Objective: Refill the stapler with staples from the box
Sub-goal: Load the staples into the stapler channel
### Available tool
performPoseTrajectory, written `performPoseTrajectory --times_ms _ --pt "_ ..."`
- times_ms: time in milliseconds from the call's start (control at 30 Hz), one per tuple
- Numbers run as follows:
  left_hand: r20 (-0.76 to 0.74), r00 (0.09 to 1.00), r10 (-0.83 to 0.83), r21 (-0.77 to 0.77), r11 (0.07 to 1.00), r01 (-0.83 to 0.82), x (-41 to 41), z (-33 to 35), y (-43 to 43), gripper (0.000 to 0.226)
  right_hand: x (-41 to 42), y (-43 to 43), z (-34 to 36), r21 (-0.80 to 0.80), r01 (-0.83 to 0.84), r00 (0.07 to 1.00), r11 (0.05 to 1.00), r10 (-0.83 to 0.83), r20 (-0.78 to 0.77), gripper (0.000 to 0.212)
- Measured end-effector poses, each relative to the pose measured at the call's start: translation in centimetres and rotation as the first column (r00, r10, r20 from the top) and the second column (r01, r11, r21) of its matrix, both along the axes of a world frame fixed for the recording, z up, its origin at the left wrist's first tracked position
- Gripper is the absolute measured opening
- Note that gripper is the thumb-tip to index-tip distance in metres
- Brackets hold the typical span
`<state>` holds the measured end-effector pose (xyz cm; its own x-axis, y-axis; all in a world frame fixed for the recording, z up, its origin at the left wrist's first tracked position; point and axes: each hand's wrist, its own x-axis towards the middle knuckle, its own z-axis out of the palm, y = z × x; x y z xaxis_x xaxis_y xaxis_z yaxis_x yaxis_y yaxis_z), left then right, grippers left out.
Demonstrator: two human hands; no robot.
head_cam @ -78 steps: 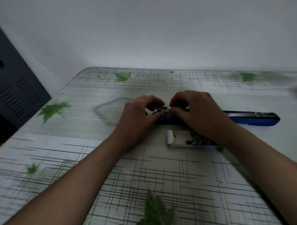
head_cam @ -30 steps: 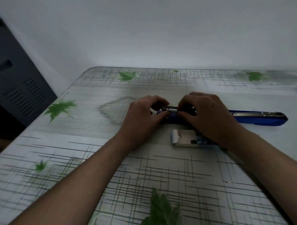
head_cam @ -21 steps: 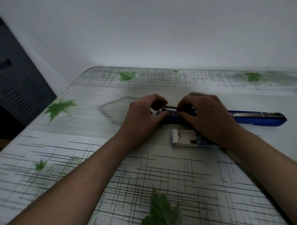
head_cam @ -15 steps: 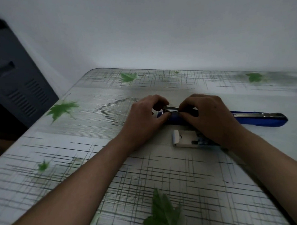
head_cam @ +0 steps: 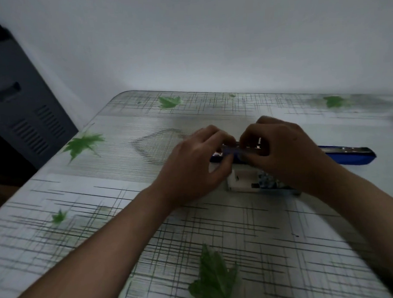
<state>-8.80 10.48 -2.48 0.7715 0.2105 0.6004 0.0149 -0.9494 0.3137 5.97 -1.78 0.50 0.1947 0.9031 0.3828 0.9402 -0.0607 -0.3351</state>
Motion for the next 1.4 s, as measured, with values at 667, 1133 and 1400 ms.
performPoseTrajectory --times_ms 667,1133,1400 --pt "-0.339 0.939 -0.049 0.024 0.998 0.061 -0.5 -0.6 0.2 0.043 0.3 -1.3 0.6 -0.39 -0.102 0.994 0.915 0.078 -0.075 0.007" --pt "-0.332 0.942 -0.042 -0.009 0.999 0.041 -0.4 -1.0 0.5 0.043 0.1 -1.0 -0.1 -0.385 -0.078 0.995 0.919 0.094 0.021 0.005" --pt "-0.31 0.95 -0.043 -0.001 0.999 0.045 -0.3 -1.2 0.3 0.042 0.2 -0.9 -0.3 -0.359 -0.068 0.996 0.931 0.085 0.033 0.008"
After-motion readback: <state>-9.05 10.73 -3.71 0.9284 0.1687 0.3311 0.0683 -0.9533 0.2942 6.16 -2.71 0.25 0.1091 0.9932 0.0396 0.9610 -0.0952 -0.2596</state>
